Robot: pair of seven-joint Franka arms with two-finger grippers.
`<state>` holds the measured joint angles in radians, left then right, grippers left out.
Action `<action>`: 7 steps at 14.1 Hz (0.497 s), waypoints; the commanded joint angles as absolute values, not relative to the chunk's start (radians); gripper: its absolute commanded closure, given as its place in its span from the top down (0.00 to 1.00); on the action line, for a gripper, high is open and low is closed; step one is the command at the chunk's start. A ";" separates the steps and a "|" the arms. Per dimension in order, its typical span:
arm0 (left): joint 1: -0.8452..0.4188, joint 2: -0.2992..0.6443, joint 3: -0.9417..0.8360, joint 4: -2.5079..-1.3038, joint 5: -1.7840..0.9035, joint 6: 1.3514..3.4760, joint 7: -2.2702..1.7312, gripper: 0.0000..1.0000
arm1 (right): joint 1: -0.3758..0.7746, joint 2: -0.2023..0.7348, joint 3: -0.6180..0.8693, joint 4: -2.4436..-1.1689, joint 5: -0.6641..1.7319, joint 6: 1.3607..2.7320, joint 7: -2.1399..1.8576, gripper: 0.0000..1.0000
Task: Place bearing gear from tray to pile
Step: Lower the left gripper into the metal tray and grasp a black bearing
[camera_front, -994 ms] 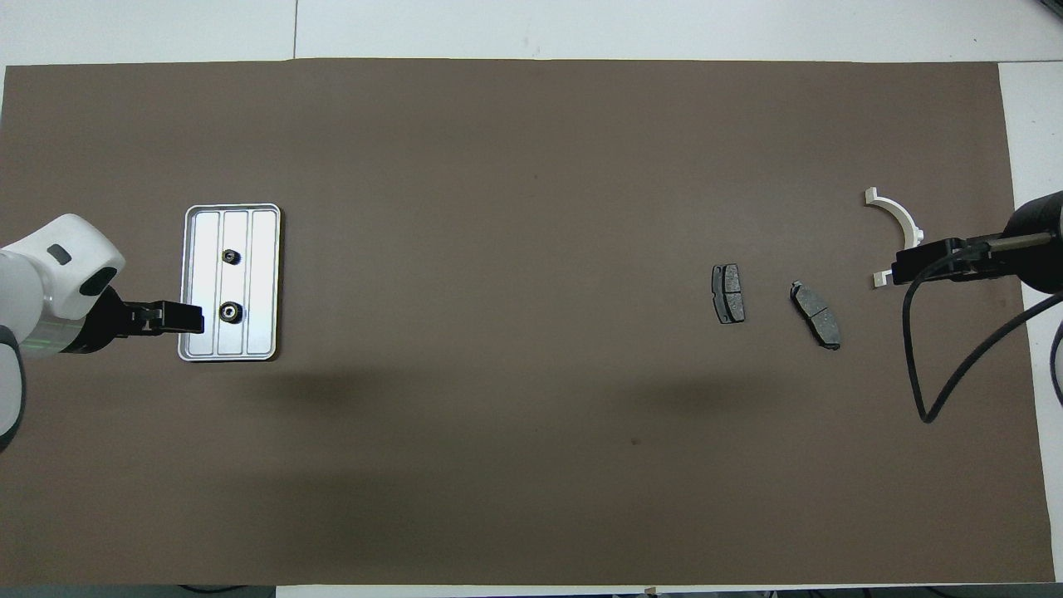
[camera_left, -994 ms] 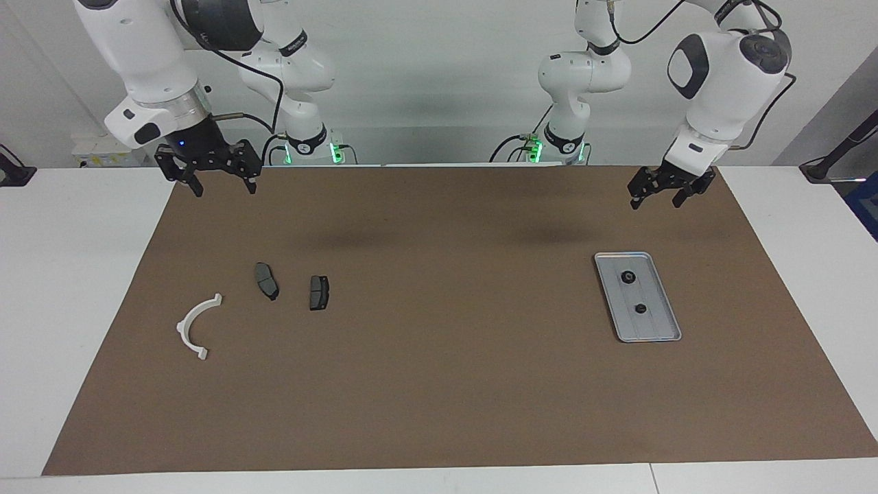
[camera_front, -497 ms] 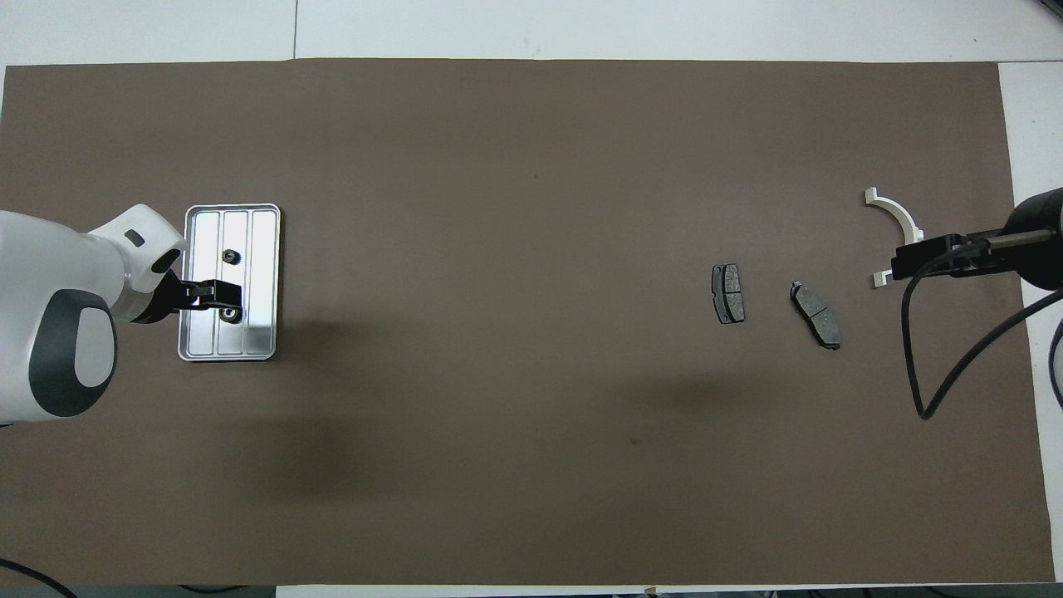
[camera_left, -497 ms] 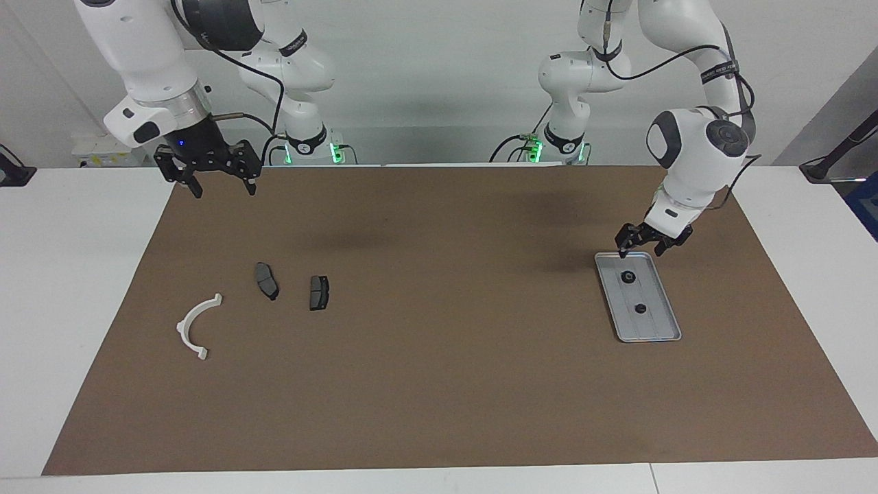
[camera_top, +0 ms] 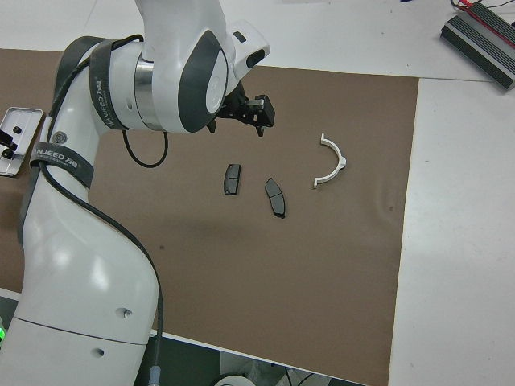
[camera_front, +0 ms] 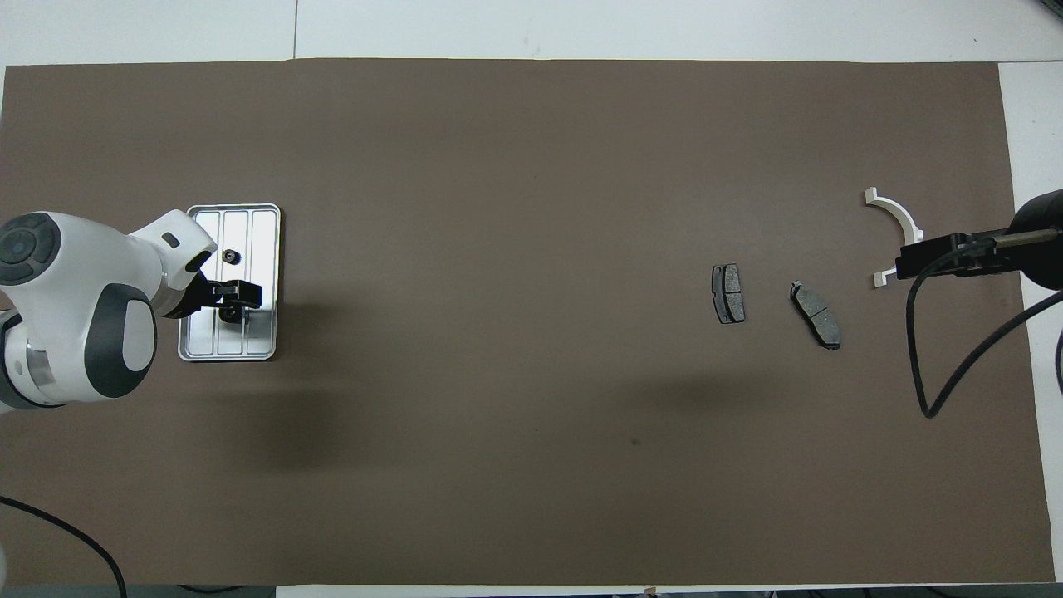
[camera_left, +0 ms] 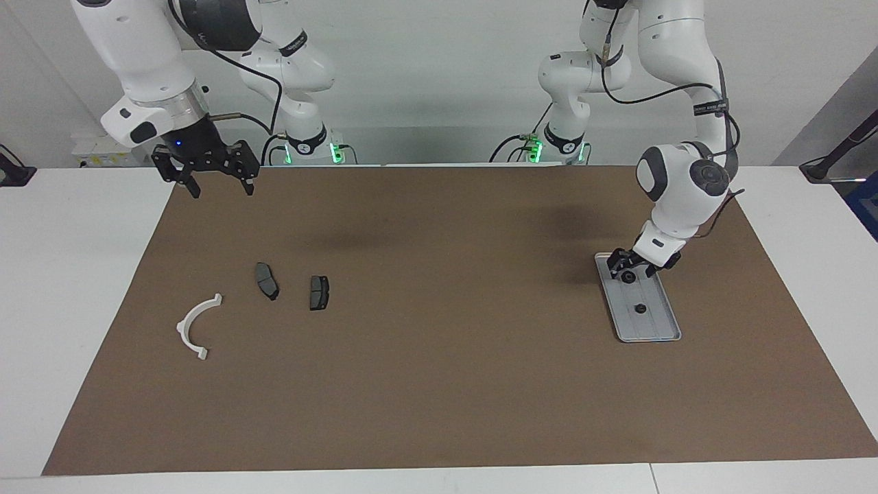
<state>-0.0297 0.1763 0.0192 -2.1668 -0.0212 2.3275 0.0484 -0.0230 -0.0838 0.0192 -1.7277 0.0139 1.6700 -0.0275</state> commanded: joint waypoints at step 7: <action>-0.009 0.187 0.015 -2.194 -0.011 2.336 0.066 0.93 | -0.037 -0.103 0.026 -1.752 0.008 1.694 -0.015 1.00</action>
